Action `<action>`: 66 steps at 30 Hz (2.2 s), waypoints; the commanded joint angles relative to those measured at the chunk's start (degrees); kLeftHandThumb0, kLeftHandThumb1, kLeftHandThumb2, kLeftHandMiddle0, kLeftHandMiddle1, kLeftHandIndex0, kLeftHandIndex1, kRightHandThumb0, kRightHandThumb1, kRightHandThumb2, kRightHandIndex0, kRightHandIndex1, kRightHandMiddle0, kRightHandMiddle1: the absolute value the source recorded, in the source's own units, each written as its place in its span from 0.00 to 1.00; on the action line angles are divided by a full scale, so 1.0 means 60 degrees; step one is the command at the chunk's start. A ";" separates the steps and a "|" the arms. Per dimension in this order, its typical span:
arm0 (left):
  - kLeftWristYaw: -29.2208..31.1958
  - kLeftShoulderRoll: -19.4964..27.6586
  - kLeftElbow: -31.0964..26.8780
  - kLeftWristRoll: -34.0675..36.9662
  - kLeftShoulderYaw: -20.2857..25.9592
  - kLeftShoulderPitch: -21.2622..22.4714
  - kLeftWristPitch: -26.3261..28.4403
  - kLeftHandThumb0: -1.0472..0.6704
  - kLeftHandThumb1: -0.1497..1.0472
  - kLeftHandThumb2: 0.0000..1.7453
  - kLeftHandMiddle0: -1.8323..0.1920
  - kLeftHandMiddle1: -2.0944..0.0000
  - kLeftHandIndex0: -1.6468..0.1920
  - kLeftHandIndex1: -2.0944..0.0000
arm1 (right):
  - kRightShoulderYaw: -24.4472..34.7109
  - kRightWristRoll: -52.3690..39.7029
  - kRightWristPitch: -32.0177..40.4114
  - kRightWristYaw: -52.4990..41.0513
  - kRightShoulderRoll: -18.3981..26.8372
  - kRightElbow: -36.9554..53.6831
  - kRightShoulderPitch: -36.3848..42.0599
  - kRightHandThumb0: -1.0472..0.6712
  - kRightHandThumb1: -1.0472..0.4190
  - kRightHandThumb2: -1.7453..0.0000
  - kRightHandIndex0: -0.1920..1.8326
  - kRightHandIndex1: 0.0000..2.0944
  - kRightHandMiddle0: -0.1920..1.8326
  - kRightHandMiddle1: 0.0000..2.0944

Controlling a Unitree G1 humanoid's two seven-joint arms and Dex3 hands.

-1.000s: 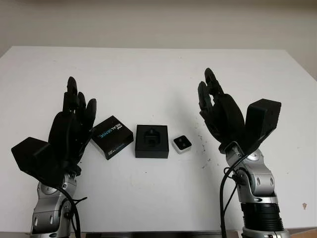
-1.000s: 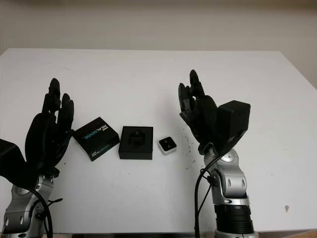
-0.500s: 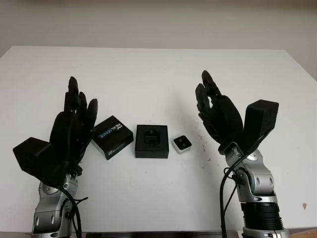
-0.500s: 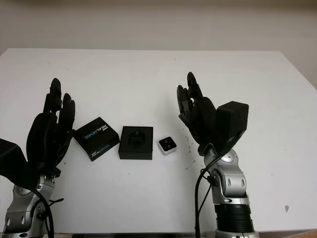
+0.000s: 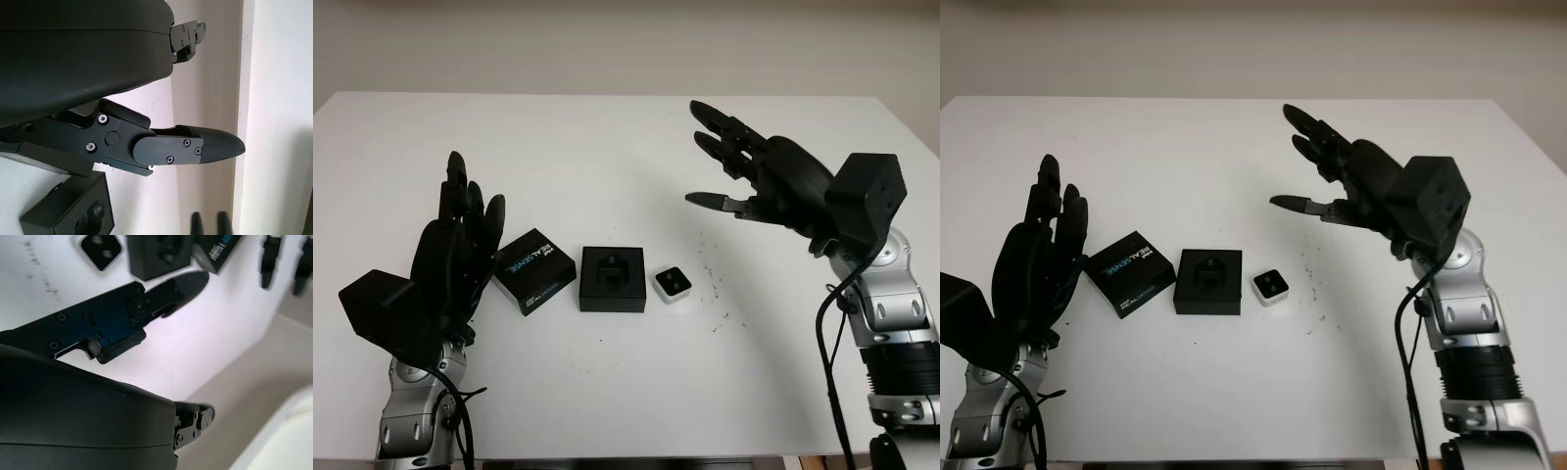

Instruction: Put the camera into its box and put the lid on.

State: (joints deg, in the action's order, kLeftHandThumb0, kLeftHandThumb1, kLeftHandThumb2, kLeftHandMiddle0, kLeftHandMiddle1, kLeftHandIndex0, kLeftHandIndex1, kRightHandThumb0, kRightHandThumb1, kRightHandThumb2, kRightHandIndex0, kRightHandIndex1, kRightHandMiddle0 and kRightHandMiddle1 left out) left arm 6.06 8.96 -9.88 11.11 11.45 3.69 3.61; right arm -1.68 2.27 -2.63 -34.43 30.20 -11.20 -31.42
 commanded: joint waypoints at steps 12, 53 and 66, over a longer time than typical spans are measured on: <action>-0.0028 -0.0003 -0.0077 -0.0105 -0.0024 -0.0088 -0.0083 0.18 1.00 0.23 1.00 1.00 1.00 1.00 | -0.1968 0.3406 -0.3027 -0.0668 0.1694 -0.0200 -0.0536 0.24 0.18 0.97 0.25 0.08 0.26 0.09; 0.0235 0.0065 -0.0032 -0.0046 0.0103 -0.0170 -0.0165 0.18 1.00 0.23 1.00 1.00 1.00 1.00 | -0.2360 0.5516 -0.2915 0.1212 0.1369 0.0422 0.0198 0.22 0.15 0.97 0.14 0.48 0.16 0.41; 0.0224 0.0077 -0.0064 -0.0057 0.0135 -0.0183 -0.0147 0.18 1.00 0.23 1.00 1.00 1.00 1.00 | -0.2556 0.5561 -0.2817 0.1200 0.1245 0.0393 0.0283 0.22 0.14 0.97 0.14 0.49 0.19 0.40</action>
State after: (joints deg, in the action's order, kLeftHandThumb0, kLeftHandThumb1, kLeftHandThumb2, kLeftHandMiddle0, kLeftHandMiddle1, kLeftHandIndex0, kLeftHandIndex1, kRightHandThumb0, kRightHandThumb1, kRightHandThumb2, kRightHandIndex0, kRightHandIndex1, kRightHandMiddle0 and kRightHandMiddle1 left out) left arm 7.30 8.99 -9.86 10.73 12.10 2.75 3.04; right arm -16.69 35.57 -19.29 -27.43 37.69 -9.59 -29.95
